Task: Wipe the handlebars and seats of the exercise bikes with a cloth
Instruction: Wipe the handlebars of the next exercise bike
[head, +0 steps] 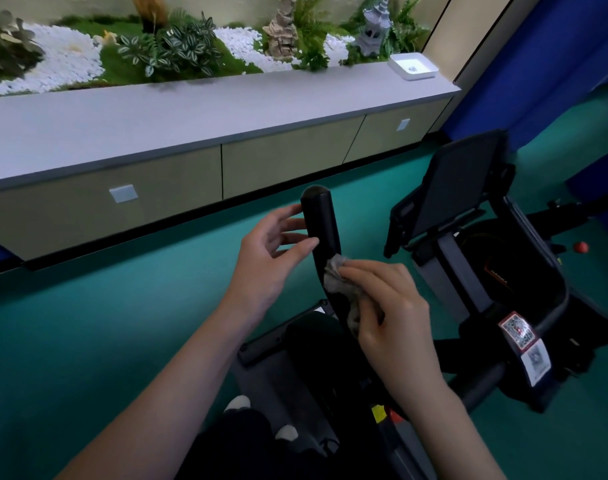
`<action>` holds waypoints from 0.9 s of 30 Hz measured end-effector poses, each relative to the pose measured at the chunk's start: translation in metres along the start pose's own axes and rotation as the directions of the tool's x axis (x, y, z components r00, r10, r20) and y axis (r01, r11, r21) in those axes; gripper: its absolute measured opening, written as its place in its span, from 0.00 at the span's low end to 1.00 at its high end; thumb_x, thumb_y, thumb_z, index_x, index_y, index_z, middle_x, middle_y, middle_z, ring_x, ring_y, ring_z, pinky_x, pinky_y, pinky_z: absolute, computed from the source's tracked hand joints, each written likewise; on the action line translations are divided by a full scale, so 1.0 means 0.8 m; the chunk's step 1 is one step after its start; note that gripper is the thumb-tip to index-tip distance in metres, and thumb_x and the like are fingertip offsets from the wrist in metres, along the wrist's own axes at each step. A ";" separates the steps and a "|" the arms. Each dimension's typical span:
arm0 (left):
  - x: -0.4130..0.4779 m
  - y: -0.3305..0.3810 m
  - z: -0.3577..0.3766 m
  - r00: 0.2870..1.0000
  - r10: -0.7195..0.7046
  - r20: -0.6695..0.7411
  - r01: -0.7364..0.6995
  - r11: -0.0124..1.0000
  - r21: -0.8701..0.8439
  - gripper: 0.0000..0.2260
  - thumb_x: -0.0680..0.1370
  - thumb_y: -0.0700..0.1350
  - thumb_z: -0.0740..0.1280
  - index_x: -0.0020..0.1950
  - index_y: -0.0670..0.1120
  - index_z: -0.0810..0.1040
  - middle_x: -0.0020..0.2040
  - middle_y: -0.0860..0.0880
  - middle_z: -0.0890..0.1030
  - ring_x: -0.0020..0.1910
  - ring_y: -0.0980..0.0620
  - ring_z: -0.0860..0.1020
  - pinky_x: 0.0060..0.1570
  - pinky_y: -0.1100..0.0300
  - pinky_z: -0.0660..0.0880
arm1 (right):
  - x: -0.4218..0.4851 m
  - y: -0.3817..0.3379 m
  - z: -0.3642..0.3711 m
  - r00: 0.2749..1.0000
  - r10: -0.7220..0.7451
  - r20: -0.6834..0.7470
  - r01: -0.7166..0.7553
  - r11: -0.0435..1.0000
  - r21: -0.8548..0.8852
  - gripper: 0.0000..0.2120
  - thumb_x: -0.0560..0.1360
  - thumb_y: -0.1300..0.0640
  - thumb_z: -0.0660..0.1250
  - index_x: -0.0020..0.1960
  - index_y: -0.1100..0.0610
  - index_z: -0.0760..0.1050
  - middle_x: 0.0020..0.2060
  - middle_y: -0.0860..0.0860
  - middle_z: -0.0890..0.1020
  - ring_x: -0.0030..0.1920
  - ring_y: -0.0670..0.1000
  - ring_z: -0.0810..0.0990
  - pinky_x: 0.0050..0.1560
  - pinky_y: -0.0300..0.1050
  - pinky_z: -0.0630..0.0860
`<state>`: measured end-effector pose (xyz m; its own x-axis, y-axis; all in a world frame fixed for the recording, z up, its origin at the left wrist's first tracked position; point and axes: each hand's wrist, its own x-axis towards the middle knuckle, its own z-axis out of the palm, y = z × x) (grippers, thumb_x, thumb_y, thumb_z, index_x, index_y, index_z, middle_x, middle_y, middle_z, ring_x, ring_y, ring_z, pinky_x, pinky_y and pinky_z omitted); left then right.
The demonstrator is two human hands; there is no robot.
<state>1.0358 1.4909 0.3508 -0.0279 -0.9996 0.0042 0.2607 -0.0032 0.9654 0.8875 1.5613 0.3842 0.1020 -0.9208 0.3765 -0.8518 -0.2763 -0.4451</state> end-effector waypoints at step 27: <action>-0.045 -0.042 0.037 0.974 -0.109 -0.198 0.082 0.987 -0.137 0.10 0.73 0.39 0.71 0.50 0.53 0.79 0.47 0.53 0.82 0.43 0.57 0.79 0.42 0.67 0.74 | 0.102 -0.002 -0.004 0.811 -0.580 0.075 0.571 0.813 0.118 0.17 0.69 0.76 0.61 0.53 0.65 0.80 0.49 0.54 0.82 0.50 0.57 0.77 0.53 0.38 0.71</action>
<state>0.9993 1.5277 0.3261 0.1360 -0.9789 -0.1526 0.3876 -0.0892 0.9175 0.8953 1.4875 0.4182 0.6154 -0.6069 0.5029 -0.5732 -0.7826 -0.2430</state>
